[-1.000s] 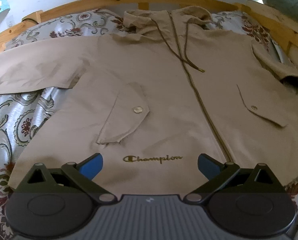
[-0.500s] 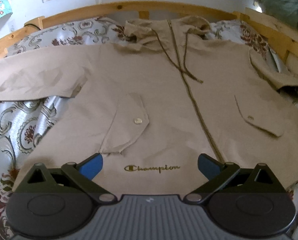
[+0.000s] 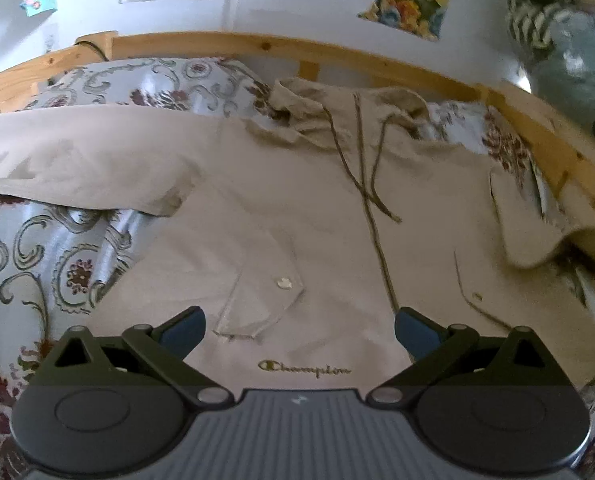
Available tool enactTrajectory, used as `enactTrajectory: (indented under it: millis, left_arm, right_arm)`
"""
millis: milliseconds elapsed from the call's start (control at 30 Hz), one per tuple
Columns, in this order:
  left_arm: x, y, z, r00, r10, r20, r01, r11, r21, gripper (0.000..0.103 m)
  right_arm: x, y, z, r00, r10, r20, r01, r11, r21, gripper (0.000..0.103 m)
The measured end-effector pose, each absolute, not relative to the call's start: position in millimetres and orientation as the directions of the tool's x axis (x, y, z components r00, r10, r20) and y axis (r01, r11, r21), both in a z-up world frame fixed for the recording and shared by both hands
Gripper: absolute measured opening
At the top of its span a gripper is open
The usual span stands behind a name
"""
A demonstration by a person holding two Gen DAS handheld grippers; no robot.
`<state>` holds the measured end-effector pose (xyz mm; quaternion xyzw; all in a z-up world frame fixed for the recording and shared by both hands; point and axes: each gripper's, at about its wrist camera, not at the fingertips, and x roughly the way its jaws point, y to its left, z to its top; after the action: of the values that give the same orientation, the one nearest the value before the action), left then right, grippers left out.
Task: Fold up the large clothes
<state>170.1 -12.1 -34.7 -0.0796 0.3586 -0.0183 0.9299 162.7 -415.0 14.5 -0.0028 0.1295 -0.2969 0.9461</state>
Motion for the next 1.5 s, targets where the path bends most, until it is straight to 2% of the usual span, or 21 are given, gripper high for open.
enactTrajectory:
  millis: [100,200,367,433,500,533,600,700,833,900,933,967,1000,1033,1067,1100,1233,1267,1367,1433,1500]
  left_arm:
    - [169,-3,-32,0.755,-0.098,-0.649,-0.028,0.983,-0.181,0.102]
    - [174,1,-34,0.744,-0.097,-0.661,-0.041,0.981,-0.190,0.102]
    - [179,-1,-50,0.699,-0.108,-0.707,-0.032,0.983,-0.183,0.102]
    - [182,-5,-58,0.671,-0.092,-0.735,-0.037,0.987,-0.157,0.102]
    - [183,-9,-64,0.656,-0.080,-0.751,-0.041,0.989,-0.141,0.102]
    - [184,-10,-67,0.650,-0.076,-0.756,-0.039,0.990,-0.133,0.102]
    - [185,-15,-70,0.641,-0.060,-0.765,-0.038,0.993,-0.109,0.102]
    - [183,-17,-73,0.638,-0.038,-0.769,-0.042,0.996,-0.083,0.102]
    - [186,-17,-78,0.624,-0.039,-0.780,-0.048,0.995,-0.088,0.102]
    - [189,-17,-80,0.616,-0.037,-0.787,-0.050,0.995,-0.086,0.102]
    - [190,-16,-79,0.615,-0.033,-0.788,-0.058,0.995,-0.087,0.102]
    - [190,-14,-78,0.617,-0.032,-0.786,-0.065,0.994,-0.092,0.102]
    - [189,-12,-75,0.624,-0.038,-0.780,-0.070,0.992,-0.104,0.102]
    - [189,-9,-73,0.631,-0.046,-0.774,-0.073,0.990,-0.118,0.102]
    - [187,-6,-69,0.637,-0.060,-0.769,-0.075,0.987,-0.139,0.102]
    - [186,-3,-65,0.641,-0.077,-0.764,-0.077,0.984,-0.164,0.102]
    - [183,3,-57,0.653,-0.146,-0.743,-0.069,0.966,-0.250,0.102]
    - [184,3,-56,0.652,-0.151,-0.743,-0.063,0.966,-0.252,0.102]
    - [184,1,-56,0.649,-0.149,-0.746,-0.056,0.969,-0.242,0.102]
    - [184,1,-57,0.642,-0.157,-0.751,-0.056,0.967,-0.250,0.102]
    - [184,1,-57,0.640,-0.165,-0.751,-0.051,0.965,-0.256,0.102]
  right_arm:
    - [170,-400,30,0.815,-0.530,-0.234,0.531,0.845,-0.063,0.000]
    - [166,-394,29,0.826,-0.499,-0.262,0.509,0.860,-0.033,0.000]
    - [128,-400,-5,0.814,-0.485,-0.320,0.527,0.848,0.054,0.003]
    - [113,-413,-15,0.803,-0.476,-0.358,0.549,0.824,0.136,0.009]
    - [101,-430,-21,0.795,-0.485,-0.363,0.581,0.781,0.229,0.022]
    - [101,-437,-24,0.790,-0.473,-0.389,0.586,0.769,0.255,0.025]
    - [105,-449,-34,0.784,-0.435,-0.442,0.583,0.761,0.284,0.039]
    - [106,-465,-51,0.715,-0.455,-0.531,0.656,0.700,0.284,0.055]
    - [91,-487,-75,0.703,-0.415,-0.577,0.687,0.607,0.400,0.056]
    - [94,-496,-85,0.746,-0.331,-0.577,0.632,0.626,0.458,0.064]
    - [98,-496,-85,0.748,-0.328,-0.577,0.623,0.648,0.439,0.064]
    - [102,-494,-84,0.743,-0.341,-0.576,0.622,0.671,0.405,0.057]
    - [106,-491,-81,0.741,-0.347,-0.574,0.616,0.691,0.378,0.041]
    - [110,-491,-78,0.742,-0.345,-0.575,0.611,0.702,0.366,0.032]
    - [114,-490,-72,0.738,-0.348,-0.578,0.611,0.708,0.353,0.020]
    - [119,-487,-66,0.736,-0.349,-0.580,0.609,0.716,0.342,0.012]
    - [140,-467,-27,0.772,-0.354,-0.528,0.559,0.773,0.300,0.005]
    - [146,-455,-12,0.799,-0.345,-0.492,0.522,0.804,0.284,0.001]
    - [160,-400,36,0.886,-0.308,-0.346,0.387,0.903,0.188,0.001]
    - [168,-359,60,0.938,-0.229,-0.261,0.266,0.957,0.119,0.001]
    - [178,-318,76,0.970,-0.102,-0.222,0.124,0.988,0.087,0.001]
